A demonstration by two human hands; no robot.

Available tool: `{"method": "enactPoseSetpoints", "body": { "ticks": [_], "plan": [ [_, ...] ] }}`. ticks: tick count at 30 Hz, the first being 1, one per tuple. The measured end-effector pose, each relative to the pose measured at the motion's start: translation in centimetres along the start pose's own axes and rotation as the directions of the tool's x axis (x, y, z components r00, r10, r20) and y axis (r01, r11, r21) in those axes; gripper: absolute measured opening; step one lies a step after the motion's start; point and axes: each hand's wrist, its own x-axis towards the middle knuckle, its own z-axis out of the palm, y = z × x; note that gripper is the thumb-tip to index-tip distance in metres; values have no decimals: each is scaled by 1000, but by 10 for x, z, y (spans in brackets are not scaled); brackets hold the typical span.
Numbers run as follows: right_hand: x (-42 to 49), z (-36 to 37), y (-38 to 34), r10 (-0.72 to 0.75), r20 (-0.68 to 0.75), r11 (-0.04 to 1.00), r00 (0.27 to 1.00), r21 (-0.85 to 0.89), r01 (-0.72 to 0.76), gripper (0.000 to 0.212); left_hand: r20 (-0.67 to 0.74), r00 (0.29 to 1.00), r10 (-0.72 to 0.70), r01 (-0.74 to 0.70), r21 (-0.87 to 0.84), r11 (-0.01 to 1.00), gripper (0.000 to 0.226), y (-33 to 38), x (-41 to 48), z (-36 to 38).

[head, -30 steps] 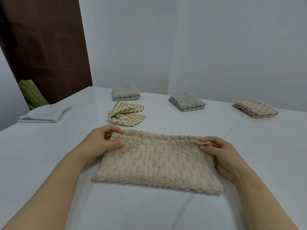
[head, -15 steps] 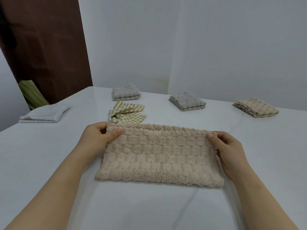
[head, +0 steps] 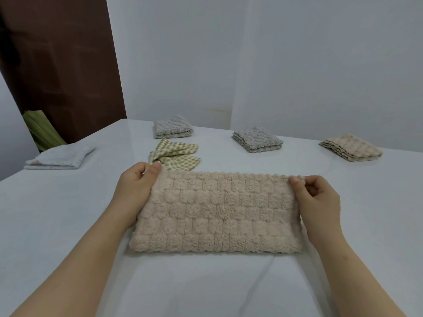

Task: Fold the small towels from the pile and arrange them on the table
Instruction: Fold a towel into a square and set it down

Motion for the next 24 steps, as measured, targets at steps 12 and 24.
{"method": "enactPoseSetpoints", "body": {
  "ticks": [12,24],
  "plan": [
    [-3,-8,-1,358,225,897,906,-355,-265,37,364,904,-225,189,134,973,10,-5,-3,-2],
    [-5,0,5,181,278,774,943,-632,38,50,285,956,63,-261,738,622,39,-17,-1,7]
  ]
}}
